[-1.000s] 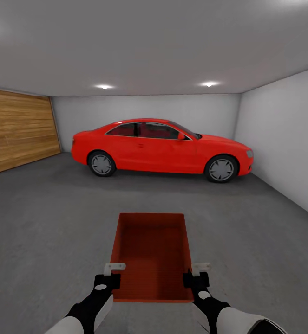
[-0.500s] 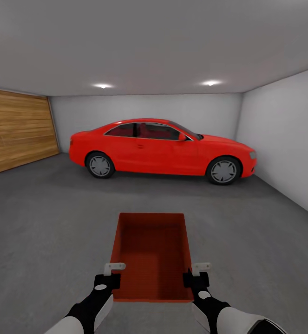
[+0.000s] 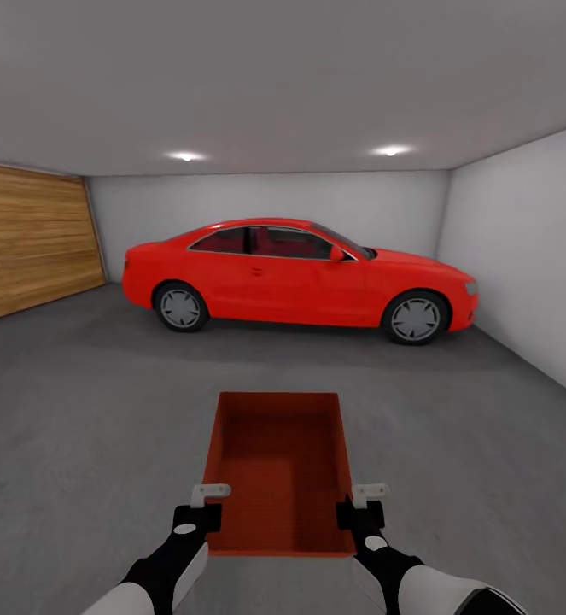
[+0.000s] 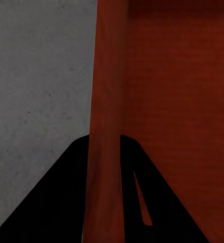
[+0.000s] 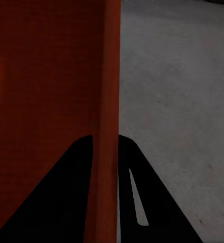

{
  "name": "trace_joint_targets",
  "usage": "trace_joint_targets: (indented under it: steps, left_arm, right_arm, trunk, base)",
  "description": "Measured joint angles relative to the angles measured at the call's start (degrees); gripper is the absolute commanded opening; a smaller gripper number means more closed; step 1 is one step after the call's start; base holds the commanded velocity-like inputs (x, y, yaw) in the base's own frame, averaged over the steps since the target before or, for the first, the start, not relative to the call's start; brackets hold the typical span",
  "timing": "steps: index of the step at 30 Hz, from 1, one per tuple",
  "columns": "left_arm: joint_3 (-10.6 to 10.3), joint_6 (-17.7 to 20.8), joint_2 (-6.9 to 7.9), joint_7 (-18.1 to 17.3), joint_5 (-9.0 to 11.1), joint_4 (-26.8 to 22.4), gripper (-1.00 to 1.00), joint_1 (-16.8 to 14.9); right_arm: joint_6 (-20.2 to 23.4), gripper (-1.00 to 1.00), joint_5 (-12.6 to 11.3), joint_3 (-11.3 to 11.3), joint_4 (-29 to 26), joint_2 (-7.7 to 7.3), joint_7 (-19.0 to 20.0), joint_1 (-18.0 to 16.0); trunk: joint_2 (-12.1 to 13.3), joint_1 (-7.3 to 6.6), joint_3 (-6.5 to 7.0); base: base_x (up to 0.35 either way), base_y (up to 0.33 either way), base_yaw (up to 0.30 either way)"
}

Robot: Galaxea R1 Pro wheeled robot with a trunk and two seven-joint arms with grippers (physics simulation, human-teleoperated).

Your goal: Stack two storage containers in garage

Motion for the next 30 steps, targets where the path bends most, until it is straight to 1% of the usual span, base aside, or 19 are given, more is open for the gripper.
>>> trace_joint_targets:
  steps: [30]
  left_arm:
    - [-0.03,0.12,0.01,0.01,-0.03,-0.04,-1.0,0.01]
  right_arm:
    - [0.04,-1.0,-0.01,-0.02,0.03,0.02,-0.01,0.0]
  trunk:
    - [0.0,0.0,0.0]
  base:
    - [0.321,0.0,0.0]
